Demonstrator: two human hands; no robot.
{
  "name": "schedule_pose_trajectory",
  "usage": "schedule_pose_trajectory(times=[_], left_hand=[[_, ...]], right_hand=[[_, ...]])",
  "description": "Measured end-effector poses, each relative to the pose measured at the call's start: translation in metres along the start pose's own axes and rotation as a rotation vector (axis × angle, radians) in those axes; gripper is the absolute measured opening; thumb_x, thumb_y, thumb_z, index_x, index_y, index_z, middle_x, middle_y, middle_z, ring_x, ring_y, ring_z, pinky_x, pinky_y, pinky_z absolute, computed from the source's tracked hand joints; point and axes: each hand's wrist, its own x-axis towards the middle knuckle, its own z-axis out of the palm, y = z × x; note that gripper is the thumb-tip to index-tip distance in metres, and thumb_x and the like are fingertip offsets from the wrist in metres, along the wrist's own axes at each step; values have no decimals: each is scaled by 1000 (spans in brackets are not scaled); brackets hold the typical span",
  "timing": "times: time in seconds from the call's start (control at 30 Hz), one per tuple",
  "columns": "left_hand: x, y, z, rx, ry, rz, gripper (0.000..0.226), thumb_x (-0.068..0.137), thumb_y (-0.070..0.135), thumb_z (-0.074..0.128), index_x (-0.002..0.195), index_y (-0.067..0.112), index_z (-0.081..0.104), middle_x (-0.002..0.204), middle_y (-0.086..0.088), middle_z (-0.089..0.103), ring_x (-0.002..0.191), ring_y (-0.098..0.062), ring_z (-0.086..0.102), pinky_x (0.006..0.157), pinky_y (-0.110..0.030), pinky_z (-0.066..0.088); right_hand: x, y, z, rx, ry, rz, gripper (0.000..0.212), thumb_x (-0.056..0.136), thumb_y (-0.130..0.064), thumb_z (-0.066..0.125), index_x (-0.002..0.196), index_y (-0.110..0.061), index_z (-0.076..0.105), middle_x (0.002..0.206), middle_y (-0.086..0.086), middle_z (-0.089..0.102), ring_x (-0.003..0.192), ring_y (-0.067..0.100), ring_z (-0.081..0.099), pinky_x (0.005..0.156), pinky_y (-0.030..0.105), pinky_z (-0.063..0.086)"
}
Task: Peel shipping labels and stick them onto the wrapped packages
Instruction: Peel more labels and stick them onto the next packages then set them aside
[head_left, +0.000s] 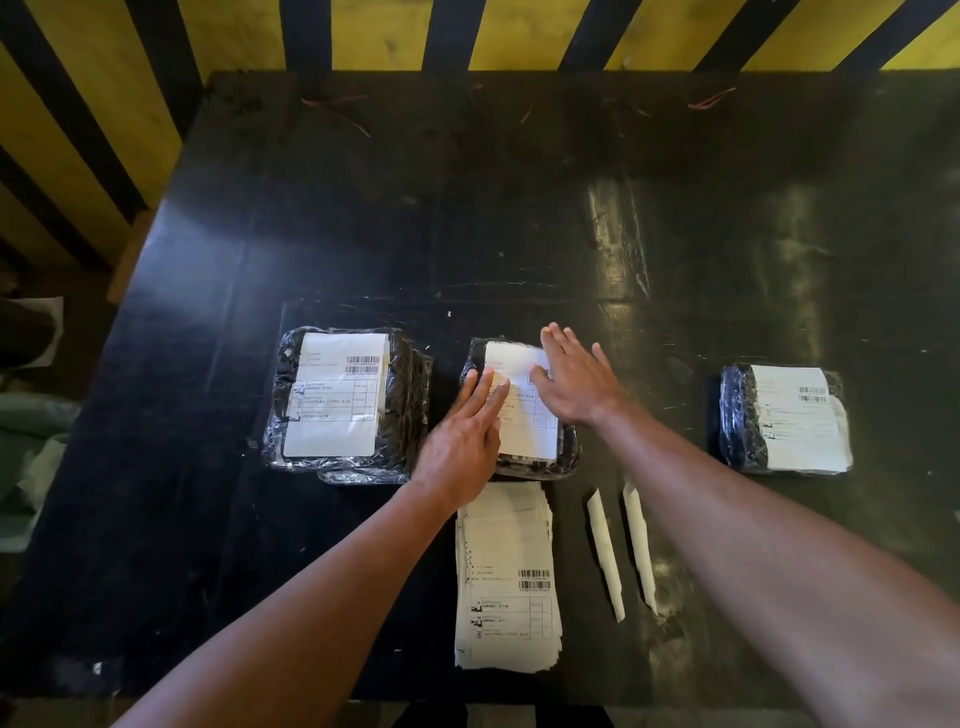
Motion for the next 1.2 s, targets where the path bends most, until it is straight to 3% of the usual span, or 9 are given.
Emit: schedule_pose_trajectory(times=[0.07, 0.17, 0.37, 0.53, 0.7, 0.8, 0.9, 1.2], left_hand=[[0, -1, 0, -10, -2, 8, 56, 114, 30, 33, 168, 30, 16, 176, 13, -1, 160, -4, -14, 125, -37, 26], [-1, 1, 0, -40, 10, 24, 59, 114, 31, 34, 168, 29, 12, 176, 12, 0, 161, -5, -13, 126, -33, 21], [-2, -2, 0, 0, 16, 19, 59, 114, 29, 37, 168, 20, 16, 176, 7, 5, 161, -6, -8, 127, -32, 18], [-3, 0, 0, 31, 7, 19, 61, 114, 32, 36, 168, 24, 10, 174, 11, -1, 160, -6, -10, 123, -31, 20], [-4, 1, 4, -18, -2, -1, 61, 114, 28, 35, 168, 23, 8, 176, 9, -2, 162, -10, -11, 129, -38, 19], [-4, 1, 5, -38, -4, 2, 58, 115, 29, 32, 168, 22, 10, 176, 8, 0, 162, -10, -11, 133, -39, 13], [-3, -1, 5, -18, -4, 12, 59, 114, 30, 32, 168, 22, 12, 177, 8, 2, 162, -9, -9, 132, -37, 12], [-7, 3, -1, 41, -46, -13, 62, 114, 32, 34, 169, 27, 6, 175, 15, -6, 160, -5, -15, 120, -29, 12]], right_hand=[[-20, -2, 8, -43, 141, -147, 67, 109, -40, 29, 168, -15, 9, 176, 2, 4, 163, 18, 2, 130, 48, 1], [-51, -6, 31, -116, 101, -333, 69, 105, -45, 21, 167, -19, 6, 175, 0, 2, 162, 13, -1, 131, 50, -2], [-71, 15, 44, -211, 86, -263, 69, 106, -45, 19, 167, -23, -4, 174, -7, -6, 161, 7, -8, 126, 51, -18], [-83, 28, 32, -208, 57, -207, 71, 103, -47, 15, 168, -19, 3, 176, -3, 6, 162, 11, 2, 130, 48, -9], [-90, 18, 32, -108, 101, -166, 74, 103, -50, 22, 168, -16, 10, 175, 1, 9, 162, 16, 3, 133, 45, 2], [-97, -1, 49, -95, 82, -313, 71, 105, -48, 22, 167, -19, 3, 174, -1, 0, 162, 13, -6, 132, 48, -1], [-103, -4, 63, -150, 68, -326, 70, 105, -47, 21, 168, -23, 1, 175, -5, -5, 161, 9, -11, 130, 52, -10], [-131, 32, 58, -187, 98, -211, 66, 105, -48, 16, 167, -25, 11, 173, -8, 11, 161, 11, 10, 131, 52, -6]])
